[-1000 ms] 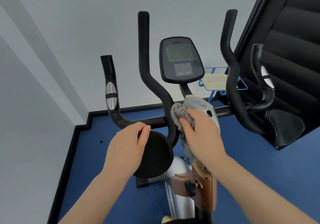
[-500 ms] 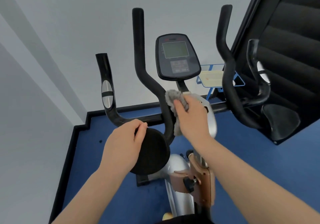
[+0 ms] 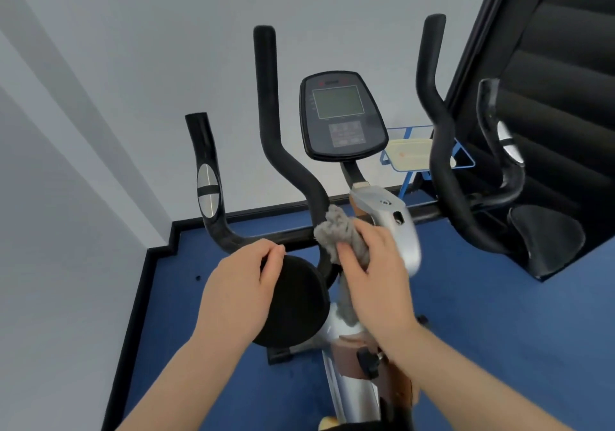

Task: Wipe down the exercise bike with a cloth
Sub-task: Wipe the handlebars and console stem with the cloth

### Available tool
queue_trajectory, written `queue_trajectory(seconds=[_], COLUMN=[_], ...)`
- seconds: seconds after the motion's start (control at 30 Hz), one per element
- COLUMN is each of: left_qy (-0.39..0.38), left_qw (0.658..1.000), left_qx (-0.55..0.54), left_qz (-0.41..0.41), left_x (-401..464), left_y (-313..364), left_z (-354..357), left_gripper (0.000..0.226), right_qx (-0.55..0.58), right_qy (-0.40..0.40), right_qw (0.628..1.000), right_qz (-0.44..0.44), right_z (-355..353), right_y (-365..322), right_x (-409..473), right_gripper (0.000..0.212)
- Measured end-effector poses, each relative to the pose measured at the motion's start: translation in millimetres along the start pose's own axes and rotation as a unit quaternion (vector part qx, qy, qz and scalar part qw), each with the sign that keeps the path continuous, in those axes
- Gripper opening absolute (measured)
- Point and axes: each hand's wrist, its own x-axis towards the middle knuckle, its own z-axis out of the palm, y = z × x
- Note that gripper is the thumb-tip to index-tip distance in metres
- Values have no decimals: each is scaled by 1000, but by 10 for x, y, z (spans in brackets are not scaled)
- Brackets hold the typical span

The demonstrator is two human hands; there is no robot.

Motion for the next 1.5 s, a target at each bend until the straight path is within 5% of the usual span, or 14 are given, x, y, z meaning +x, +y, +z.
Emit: queue_trajectory(seconds=[0.17,0.3,0.4,0.53,0.83,1.07,1.13,1.2,1.33,1.5], left_qy=[-2,-3,-2,-1,2,0,3,10,47,91], left_qw=[1000,1000,1000,1000,1000,1000,999,998,995,994], left_qx=[10,-5,-6,-3,0,-14,-33,-61,-81,-39], left_qz=[1,-6,-4,0,4,0,-7,-15,-20,-35], left_x=[11,-4,0,-1,5,-6,-11,-25,-151,-302], left_y=[9,3,-9,-9,-9,-28,-36,-38,-69,-151], left_z=[2,0,9,12,11,14,15,17,51,105], left_gripper=[27,27,25,26,25,25,23,21,19,23], right_qx=[-10,-35,-53,-69,-111,-142,-115,-87,-252,-325], right_qy=[8,-29,-78,0,7,-103,-101,-96,-253,-343], right_qw=[1000,999,995,997,993,985,988,986,904,841], right_qz=[12,30,30,45,40,2,-36,-106,-235,-265], right_z=[55,12,-260,-157,-212,-282,-416,-395,-29,-66], right_y=[-180,-91,-53,-136,-17,-9,-107,-258,-422,-470], right_x=[520,119,126,415,401,287,457,575,650,930], right_gripper=[24,32,18,24,25,22,11,21,31,31])
